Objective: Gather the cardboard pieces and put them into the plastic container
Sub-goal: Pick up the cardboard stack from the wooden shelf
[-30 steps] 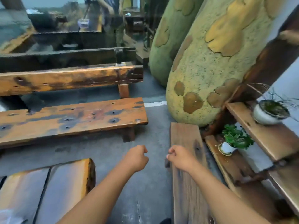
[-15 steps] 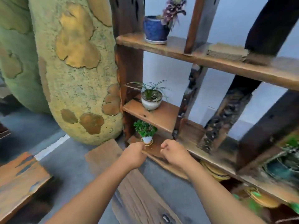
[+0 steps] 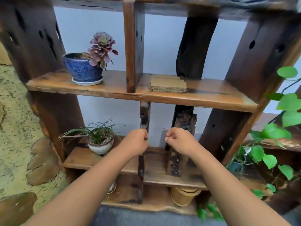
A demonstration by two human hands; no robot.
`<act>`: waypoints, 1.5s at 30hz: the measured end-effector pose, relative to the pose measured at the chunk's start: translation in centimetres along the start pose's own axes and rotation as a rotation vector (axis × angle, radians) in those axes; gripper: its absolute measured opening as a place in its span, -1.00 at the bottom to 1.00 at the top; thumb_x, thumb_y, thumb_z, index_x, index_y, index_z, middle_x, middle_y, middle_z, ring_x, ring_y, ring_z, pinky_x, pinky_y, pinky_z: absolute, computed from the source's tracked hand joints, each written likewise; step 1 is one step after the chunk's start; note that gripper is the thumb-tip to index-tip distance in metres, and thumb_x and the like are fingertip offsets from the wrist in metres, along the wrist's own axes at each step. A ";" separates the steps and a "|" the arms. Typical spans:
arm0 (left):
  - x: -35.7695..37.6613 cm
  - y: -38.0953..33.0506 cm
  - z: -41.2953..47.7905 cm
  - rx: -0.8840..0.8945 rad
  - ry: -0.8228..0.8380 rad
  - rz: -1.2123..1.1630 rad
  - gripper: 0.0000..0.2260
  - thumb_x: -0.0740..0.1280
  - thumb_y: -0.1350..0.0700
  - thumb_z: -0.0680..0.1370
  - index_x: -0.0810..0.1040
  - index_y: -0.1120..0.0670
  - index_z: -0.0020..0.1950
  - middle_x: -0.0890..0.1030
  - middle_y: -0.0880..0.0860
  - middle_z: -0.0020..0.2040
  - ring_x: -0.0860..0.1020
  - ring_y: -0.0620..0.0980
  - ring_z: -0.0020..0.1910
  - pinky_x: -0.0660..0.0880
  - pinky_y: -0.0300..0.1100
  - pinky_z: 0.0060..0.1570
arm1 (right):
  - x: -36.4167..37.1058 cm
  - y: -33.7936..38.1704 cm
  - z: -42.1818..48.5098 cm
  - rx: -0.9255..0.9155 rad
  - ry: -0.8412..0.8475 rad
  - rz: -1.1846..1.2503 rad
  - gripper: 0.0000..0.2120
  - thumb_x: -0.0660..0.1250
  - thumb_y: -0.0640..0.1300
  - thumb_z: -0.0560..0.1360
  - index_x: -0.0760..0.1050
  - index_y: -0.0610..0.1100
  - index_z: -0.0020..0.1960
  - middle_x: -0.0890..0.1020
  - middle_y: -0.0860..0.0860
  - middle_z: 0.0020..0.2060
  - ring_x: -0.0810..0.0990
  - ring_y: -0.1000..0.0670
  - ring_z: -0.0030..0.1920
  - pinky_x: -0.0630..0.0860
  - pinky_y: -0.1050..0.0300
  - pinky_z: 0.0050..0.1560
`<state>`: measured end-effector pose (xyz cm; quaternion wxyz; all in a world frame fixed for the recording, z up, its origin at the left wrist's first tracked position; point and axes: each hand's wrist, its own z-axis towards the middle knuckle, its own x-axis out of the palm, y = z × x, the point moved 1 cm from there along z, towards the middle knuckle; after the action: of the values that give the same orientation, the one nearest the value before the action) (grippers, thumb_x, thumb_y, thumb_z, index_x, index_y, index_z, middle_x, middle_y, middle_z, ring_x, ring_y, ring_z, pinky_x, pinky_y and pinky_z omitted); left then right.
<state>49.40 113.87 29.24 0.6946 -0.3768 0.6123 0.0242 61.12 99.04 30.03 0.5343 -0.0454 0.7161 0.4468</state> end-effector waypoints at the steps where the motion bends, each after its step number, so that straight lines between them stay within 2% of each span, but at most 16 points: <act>1: -1.2 -0.6 1.3 0.025 -0.016 -0.003 -0.78 0.29 0.15 0.52 0.59 0.07 0.14 0.65 0.13 0.12 0.59 0.16 0.16 0.51 -0.09 0.14 | -1.0 0.7 0.9 -0.003 -0.029 0.007 -0.76 0.30 -0.02 0.52 0.57 -0.08 0.13 0.66 0.02 -0.07 0.62 0.01 -0.06 0.55 0.10 -0.01; 4: -4.8 -2.7 4.5 0.110 -0.067 -0.011 -0.77 0.30 0.12 0.53 0.59 0.06 0.16 0.65 0.12 0.14 0.59 0.14 0.14 0.53 -0.04 0.16 | -4.1 2.9 2.9 -0.018 -0.120 -0.004 -0.79 0.31 -0.01 0.53 0.58 -0.07 0.10 0.65 0.02 -0.09 0.61 -0.01 -0.06 0.55 0.04 0.02; 6: -7.0 -4.4 6.3 0.170 -0.106 -0.016 -0.81 0.31 0.11 0.53 0.61 0.05 0.12 0.66 0.10 0.09 0.61 0.11 0.09 0.52 -0.12 0.05 | -6.0 4.2 4.0 -0.030 -0.173 0.002 -0.82 0.33 0.00 0.52 0.59 -0.06 0.05 0.66 0.00 -0.14 0.62 -0.04 -0.08 0.56 0.00 0.01; 10: -10.9 -7.6 8.9 0.268 -0.171 -0.033 -0.86 0.32 0.10 0.54 0.64 0.02 0.05 0.65 0.05 -0.02 0.61 0.03 -0.06 0.53 -0.13 -0.06 | -9.9 6.1 5.8 -0.052 -0.262 -0.024 -0.85 0.33 0.00 0.51 0.60 -0.04 -0.01 0.69 -0.01 -0.15 0.64 -0.04 -0.07 0.52 0.08 -0.13; 13: -12.9 -9.2 11.1 0.312 -0.190 -0.049 -0.84 0.33 0.08 0.57 0.63 0.06 0.09 0.64 0.05 0.00 0.58 -0.01 -0.07 0.49 -0.16 -0.10 | -12.3 7.1 7.7 -0.057 -0.323 0.001 -0.85 0.33 -0.03 0.49 0.61 -0.05 -0.02 0.69 -0.01 -0.11 0.65 -0.04 -0.04 0.57 0.00 0.02; 15: -14.1 -10.0 12.6 0.321 -0.183 -0.049 -0.82 0.32 0.02 0.57 0.62 0.07 0.08 0.64 0.05 -0.01 0.57 0.00 -0.07 0.44 -0.14 -0.12 | -13.7 7.3 9.3 -0.053 -0.346 0.016 -0.85 0.33 -0.04 0.48 0.61 -0.06 -0.01 0.67 0.01 -0.14 0.66 -0.02 -0.07 0.58 -0.02 0.03; 18: -15.4 -10.4 14.7 0.298 -0.166 -0.024 -0.75 0.31 -0.03 0.58 0.59 0.09 0.13 0.62 0.07 0.03 0.55 0.04 -0.03 0.42 -0.11 -0.09 | -15.1 7.2 11.7 -0.028 -0.339 -0.002 -0.89 0.33 -0.04 0.47 0.58 -0.02 -0.03 0.64 0.05 -0.18 0.63 0.00 -0.08 0.57 0.03 -0.06; 22: -15.9 -10.3 17.0 0.211 -0.101 0.137 -0.66 0.30 -0.05 0.58 0.54 0.16 0.23 0.61 0.15 0.13 0.56 0.09 -0.01 0.49 -0.09 -0.05 | -15.9 6.7 14.7 0.069 -0.305 -0.073 -0.86 0.34 -0.05 0.47 0.56 -0.07 -0.02 0.64 -0.05 -0.12 0.61 -0.06 -0.10 0.62 -0.06 0.00; 24: -15.5 -10.4 17.6 0.140 -0.036 0.159 -0.58 0.27 -0.10 0.60 0.48 0.19 0.29 0.61 0.18 0.11 0.60 0.11 -0.06 0.55 -0.07 -0.05 | -16.0 6.5 15.5 0.130 -0.249 -0.128 -0.80 0.34 -0.05 0.47 0.53 -0.12 0.04 0.62 -0.09 -0.11 0.60 -0.07 -0.14 0.61 0.00 -0.11; 27: -14.7 -10.7 18.2 0.029 0.054 0.173 -0.47 0.23 -0.15 0.60 0.38 0.20 0.42 0.56 0.21 0.23 0.61 0.17 0.07 0.60 -0.01 0.11 | -15.7 6.5 16.4 0.217 -0.158 -0.183 -0.72 0.34 -0.03 0.46 0.45 -0.15 0.10 0.58 -0.11 -0.07 0.60 -0.10 -0.17 0.57 0.07 -0.29; 31: -14.2 -11.1 18.5 -0.031 0.086 0.146 -0.47 0.26 -0.18 0.58 0.41 0.18 0.38 0.54 0.17 0.07 0.61 0.14 -0.04 0.62 -0.02 0.06 | -15.2 6.5 17.2 0.278 -0.131 -0.114 -0.67 0.35 -0.02 0.49 0.36 -0.13 0.15 0.55 -0.14 0.03 0.63 -0.17 -0.09 0.67 -0.04 -0.13; 35: -14.0 -11.7 18.5 -0.039 0.094 0.168 -0.46 0.26 -0.19 0.58 0.40 0.18 0.39 0.51 0.14 -0.04 0.61 0.17 0.04 0.58 0.00 0.13 | -14.8 6.0 17.4 0.274 -0.161 -0.065 -0.71 0.37 -0.07 0.49 0.33 -0.13 0.08 0.53 -0.11 -0.04 0.58 -0.13 -0.10 0.67 -0.08 -0.04; 38: -13.9 -11.9 18.5 -0.067 0.119 0.182 -0.47 0.32 -0.13 0.57 0.39 0.19 0.40 0.56 0.18 0.19 0.59 0.18 0.17 0.55 0.02 0.24 | -14.7 6.0 17.1 0.276 -0.177 -0.061 -0.72 0.38 -0.10 0.49 0.34 -0.14 0.09 0.48 -0.08 -0.16 0.57 -0.11 -0.14 0.66 -0.06 -0.04; 41: -13.9 -12.0 18.1 -0.082 0.121 0.154 -0.44 0.34 -0.11 0.56 0.36 0.19 0.44 0.51 0.20 0.31 0.55 0.19 0.25 0.51 0.03 0.30 | -14.6 6.1 16.3 0.280 -0.176 -0.006 -0.71 0.39 -0.12 0.49 0.34 -0.15 0.09 0.47 -0.08 -0.18 0.52 -0.08 -0.22 0.57 0.03 -0.27; 42: -13.9 -12.1 17.9 -0.083 0.117 0.139 -0.43 0.34 -0.11 0.56 0.34 0.20 0.45 0.50 0.20 0.33 0.53 0.19 0.27 0.50 0.03 0.31 | -14.5 5.9 16.0 0.282 -0.177 0.026 -0.71 0.39 -0.13 0.48 0.33 -0.14 0.08 0.47 -0.08 -0.17 0.51 -0.07 -0.21 0.54 0.05 -0.28; 45: -14.0 -12.0 17.7 -0.110 0.120 0.051 -0.42 0.38 -0.07 0.55 0.33 0.20 0.45 0.50 0.22 0.31 0.55 0.20 0.24 0.53 0.03 0.27 | -14.2 5.9 15.2 0.288 -0.196 0.118 -0.67 0.42 -0.15 0.47 0.32 -0.14 0.10 0.49 -0.12 -0.04 0.53 -0.11 -0.06 0.55 -0.01 -0.11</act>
<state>66.58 121.02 46.72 0.6342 -0.3993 0.6599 0.0530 75.01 107.17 44.50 0.5754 0.1175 0.7186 0.3725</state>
